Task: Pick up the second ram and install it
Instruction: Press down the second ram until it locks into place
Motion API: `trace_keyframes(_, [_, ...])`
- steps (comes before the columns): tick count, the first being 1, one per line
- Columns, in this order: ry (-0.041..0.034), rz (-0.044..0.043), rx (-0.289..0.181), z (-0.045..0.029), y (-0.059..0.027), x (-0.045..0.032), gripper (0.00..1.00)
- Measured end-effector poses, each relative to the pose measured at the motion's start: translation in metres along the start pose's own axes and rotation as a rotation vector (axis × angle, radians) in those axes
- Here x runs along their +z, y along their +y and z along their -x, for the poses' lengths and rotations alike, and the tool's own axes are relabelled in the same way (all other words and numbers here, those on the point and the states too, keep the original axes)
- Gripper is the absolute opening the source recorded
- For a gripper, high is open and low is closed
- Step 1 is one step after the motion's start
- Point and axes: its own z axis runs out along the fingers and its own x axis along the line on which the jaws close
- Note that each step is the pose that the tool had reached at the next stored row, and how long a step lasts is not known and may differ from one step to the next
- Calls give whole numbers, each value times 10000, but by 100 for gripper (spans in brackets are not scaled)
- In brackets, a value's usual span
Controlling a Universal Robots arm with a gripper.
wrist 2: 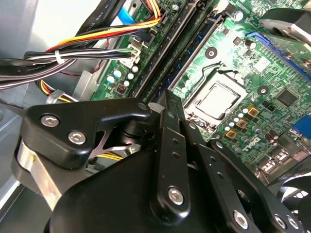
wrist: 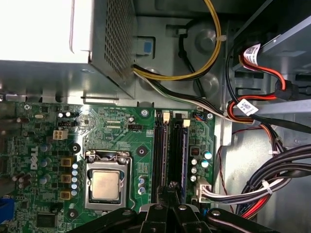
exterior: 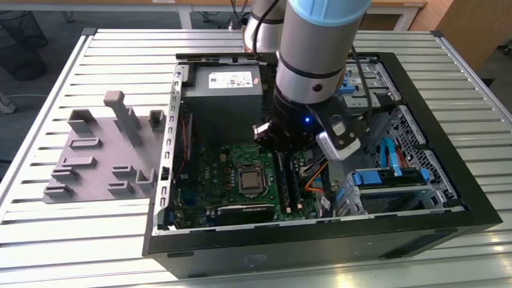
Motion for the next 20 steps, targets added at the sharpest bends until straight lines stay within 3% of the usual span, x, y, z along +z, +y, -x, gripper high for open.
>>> trace_keyframes(20, [0, -1, 0, 0, -2, 142, 11])
